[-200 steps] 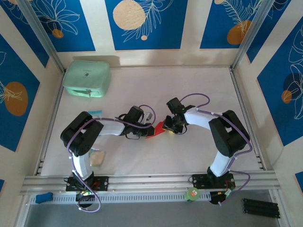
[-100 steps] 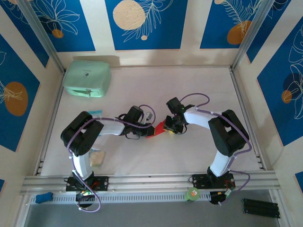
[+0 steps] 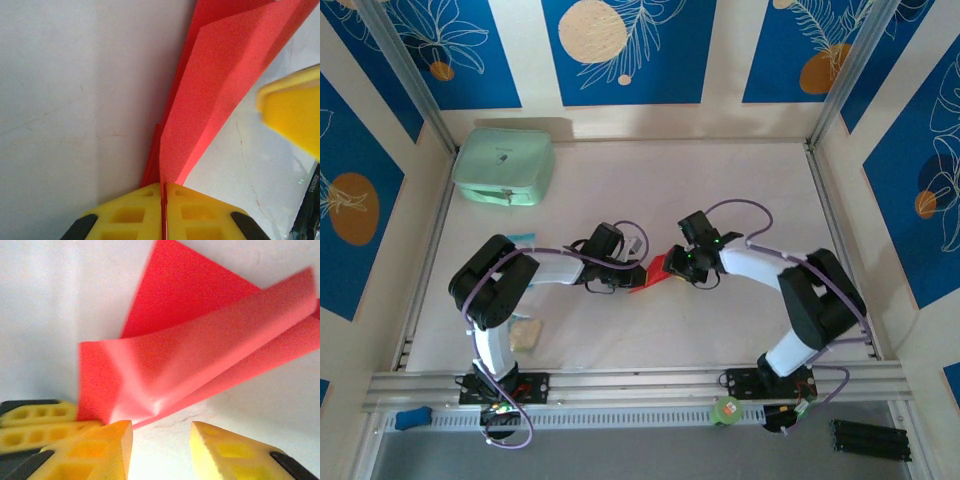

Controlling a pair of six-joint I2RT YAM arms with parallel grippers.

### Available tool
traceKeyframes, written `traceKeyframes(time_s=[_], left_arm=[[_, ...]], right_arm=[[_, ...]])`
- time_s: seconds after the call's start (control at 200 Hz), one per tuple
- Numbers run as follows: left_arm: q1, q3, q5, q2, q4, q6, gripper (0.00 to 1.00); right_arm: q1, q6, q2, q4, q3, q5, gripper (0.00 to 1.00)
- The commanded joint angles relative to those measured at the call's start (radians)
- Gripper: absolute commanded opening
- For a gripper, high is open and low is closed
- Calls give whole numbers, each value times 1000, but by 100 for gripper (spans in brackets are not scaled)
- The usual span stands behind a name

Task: Fold a paper plane with a square sheet of paper (pick it up from the middle)
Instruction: Fold the wing for the fifth time at the center of the table.

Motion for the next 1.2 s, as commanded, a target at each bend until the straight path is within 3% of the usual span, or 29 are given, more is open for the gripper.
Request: traceKeyframes(time_s=[0.0,0.12,0.305,0.685,1.196], left_arm=[[2,3,-23,27,-81,-48,11],[-3,15,-39,29,-87,-121,11],[-15,19,-44,44,-71,-191,11],[-22,42,-37,66,-114,-170,13],[-21,43,-42,74,-129,-165,13]], right_arm=[[12,52,-106,145,-69,-39,35],[20,128,-137,291,-154,-74,32],[25,181,-25,433,-143,-150,22],[37,191,115,436,-71,-111,16],[30,190,147,378,-85,-72,15]])
